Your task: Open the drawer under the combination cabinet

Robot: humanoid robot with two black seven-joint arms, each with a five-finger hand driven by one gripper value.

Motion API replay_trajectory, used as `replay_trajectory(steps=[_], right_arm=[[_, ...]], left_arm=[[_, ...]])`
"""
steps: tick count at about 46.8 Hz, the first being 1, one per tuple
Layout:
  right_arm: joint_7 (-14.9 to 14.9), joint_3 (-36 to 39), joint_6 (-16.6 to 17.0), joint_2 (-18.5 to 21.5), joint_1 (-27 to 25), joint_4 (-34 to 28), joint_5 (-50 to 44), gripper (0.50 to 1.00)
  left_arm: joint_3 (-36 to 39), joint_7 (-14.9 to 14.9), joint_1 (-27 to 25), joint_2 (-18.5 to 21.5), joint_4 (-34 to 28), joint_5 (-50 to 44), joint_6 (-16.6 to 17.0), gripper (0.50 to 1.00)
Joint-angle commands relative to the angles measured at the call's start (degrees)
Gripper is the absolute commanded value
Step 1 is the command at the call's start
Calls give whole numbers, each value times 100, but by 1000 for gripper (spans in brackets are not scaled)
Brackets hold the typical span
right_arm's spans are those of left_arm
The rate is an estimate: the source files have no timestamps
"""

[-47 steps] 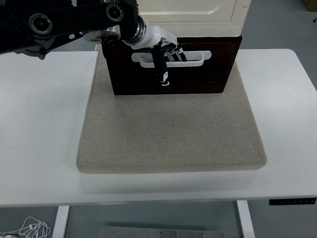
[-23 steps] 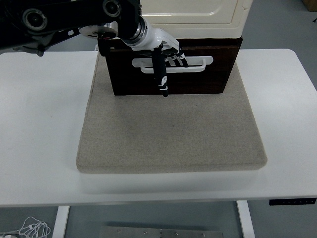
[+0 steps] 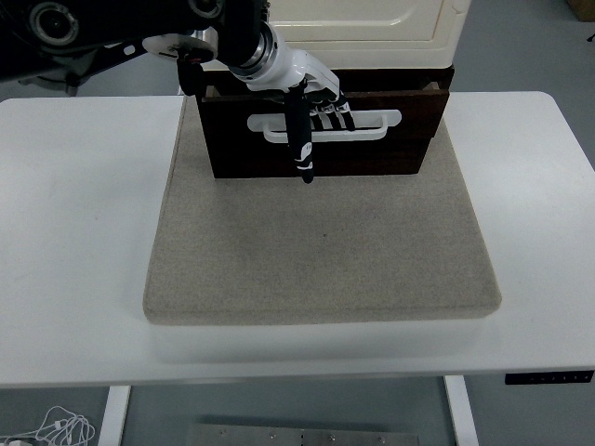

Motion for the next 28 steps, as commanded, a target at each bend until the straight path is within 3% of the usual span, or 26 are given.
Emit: replay_trajectory(steps=[1,13,28], right_arm=[[0,0,0,0,-1,0,0,926],[0,0,0,0,-1,0,0,926],[0,0,0,0,-1,0,0,926]], left_arm=[[0,2,-5,27,-68,-6,-41,1000],[0,2,-23,62,-191,-6,-67,1000],[-106,2,-76,185,-226,-6,-375,1000]])
